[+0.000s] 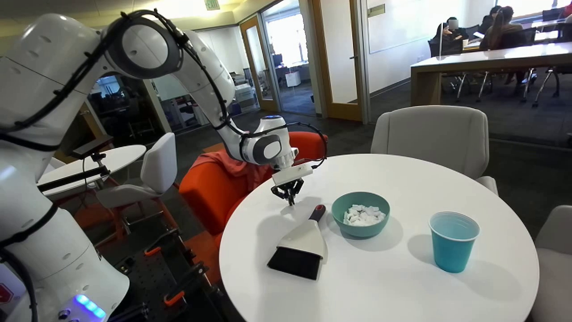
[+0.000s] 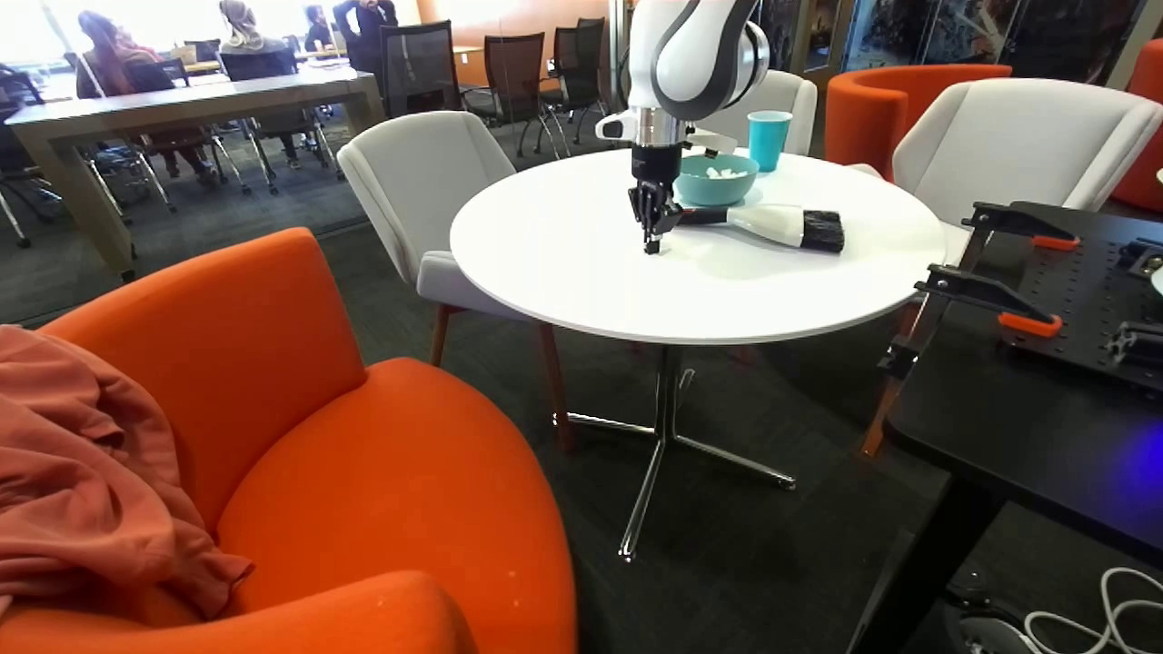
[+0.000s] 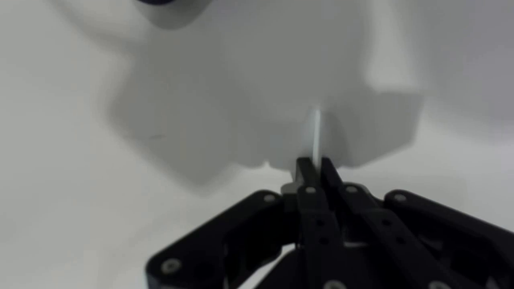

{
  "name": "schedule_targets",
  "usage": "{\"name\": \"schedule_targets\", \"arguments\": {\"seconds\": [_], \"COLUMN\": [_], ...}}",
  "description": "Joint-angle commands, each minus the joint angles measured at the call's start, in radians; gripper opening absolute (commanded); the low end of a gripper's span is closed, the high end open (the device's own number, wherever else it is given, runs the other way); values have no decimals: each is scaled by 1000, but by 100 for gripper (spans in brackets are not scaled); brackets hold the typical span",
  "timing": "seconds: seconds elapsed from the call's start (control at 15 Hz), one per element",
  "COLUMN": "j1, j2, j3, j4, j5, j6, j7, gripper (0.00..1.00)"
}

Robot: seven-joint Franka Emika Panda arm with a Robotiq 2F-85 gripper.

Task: Pour the contents of the cup into the bowl then use the spoon to mix them

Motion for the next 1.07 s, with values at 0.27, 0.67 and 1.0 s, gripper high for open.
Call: {"name": "schedule_targets", "arguments": {"seconds": [0.27, 0.67, 1.0], "j1": [338, 702, 771], "j2": [-170, -228, -213], "j3": [-335, -693, -714], "j4": [-158, -130, -64], "j5": [-224, -511, -558], "j6": [170, -64, -446], "j7": [461, 885, 930], "gripper": [5, 5, 4]}}
